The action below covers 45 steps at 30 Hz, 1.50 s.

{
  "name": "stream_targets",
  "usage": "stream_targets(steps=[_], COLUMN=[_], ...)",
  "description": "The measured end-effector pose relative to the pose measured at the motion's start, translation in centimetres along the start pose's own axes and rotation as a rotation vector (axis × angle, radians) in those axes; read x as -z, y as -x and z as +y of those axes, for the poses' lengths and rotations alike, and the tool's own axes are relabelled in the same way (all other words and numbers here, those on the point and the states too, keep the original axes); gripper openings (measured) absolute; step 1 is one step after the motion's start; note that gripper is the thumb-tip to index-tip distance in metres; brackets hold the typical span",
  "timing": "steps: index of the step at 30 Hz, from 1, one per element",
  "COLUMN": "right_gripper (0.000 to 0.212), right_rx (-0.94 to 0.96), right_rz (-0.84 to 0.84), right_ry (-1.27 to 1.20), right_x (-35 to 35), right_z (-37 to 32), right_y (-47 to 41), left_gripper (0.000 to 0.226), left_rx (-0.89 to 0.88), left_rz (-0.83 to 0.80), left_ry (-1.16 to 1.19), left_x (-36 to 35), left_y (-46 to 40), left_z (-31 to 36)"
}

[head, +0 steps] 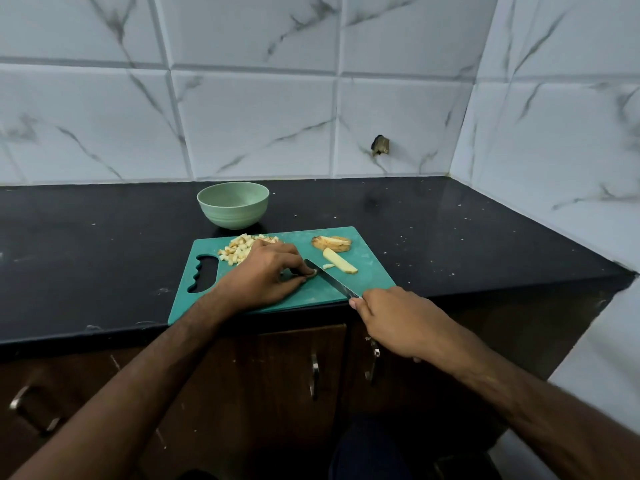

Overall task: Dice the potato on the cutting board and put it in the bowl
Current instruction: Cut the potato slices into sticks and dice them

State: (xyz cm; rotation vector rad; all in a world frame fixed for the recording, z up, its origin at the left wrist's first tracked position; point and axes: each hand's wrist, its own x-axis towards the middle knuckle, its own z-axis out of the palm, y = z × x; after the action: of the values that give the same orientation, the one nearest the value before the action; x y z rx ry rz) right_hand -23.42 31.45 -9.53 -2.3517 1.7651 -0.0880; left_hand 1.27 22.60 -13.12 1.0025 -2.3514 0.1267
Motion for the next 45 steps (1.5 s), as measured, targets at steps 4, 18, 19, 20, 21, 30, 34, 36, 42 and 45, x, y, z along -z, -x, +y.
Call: stream_targets(steps=[4,18,19,20,21,30,34,36,42,45], right_gripper=[0.043,0.040,0.040,0.040,0.041,0.041,0.044,0.045,0.043,0.043], right_rx=[-0.017,0.022,0.021,0.022,0.020,0.037,0.010,-0.022,-0.038,-0.057], right_rz=[-0.003,0.034,0.037,0.044,0.054,0.044,0.027,-0.041,-0.164,-0.235], right_ry=[-0.019,0.040,0.046,0.049,0.046,-0.024,-0.010,-0.056,-0.087,-0.107], right_x=[0.9,-0.7,-0.6,-0.5,-0.3,0.2,-0.6,-0.1,1.7,3.1], right_z=[-0.3,-0.7,-0.6,-0.6,-0.5,-0.3,-0.5,-0.7,-0.4,0.6], right_y=[-0.1,0.0,-0.2,-0.3,-0.4,0.7,1.1,1.0,1.5,2.2], left_gripper=[0.010,0.005,0.005,0.005,0.005,0.008,0.009,0.009,0.011,0.012], left_rx=[0.022,0.034,0.039,0.042,0.045,0.079,0.075,0.079,0.135,0.141], left_rz=[-0.004,0.006,0.010,0.017,0.024,0.026,0.024,0.022,0.061,0.072], left_ry=[0.024,-0.015,-0.018,-0.025,-0.033,-0.061,-0.072,-0.078,-0.150,-0.180], left_x=[0.1,0.0,0.0,0.0,0.0,0.3,0.3,0.3,0.3,0.4], left_y=[0.3,0.3,0.3,0.4,0.4,0.4,0.3,0.4,0.5,0.5], left_z=[-0.3,-0.3,-0.3,-0.2,-0.2,-0.2,-0.1,0.0,0.0,0.1])
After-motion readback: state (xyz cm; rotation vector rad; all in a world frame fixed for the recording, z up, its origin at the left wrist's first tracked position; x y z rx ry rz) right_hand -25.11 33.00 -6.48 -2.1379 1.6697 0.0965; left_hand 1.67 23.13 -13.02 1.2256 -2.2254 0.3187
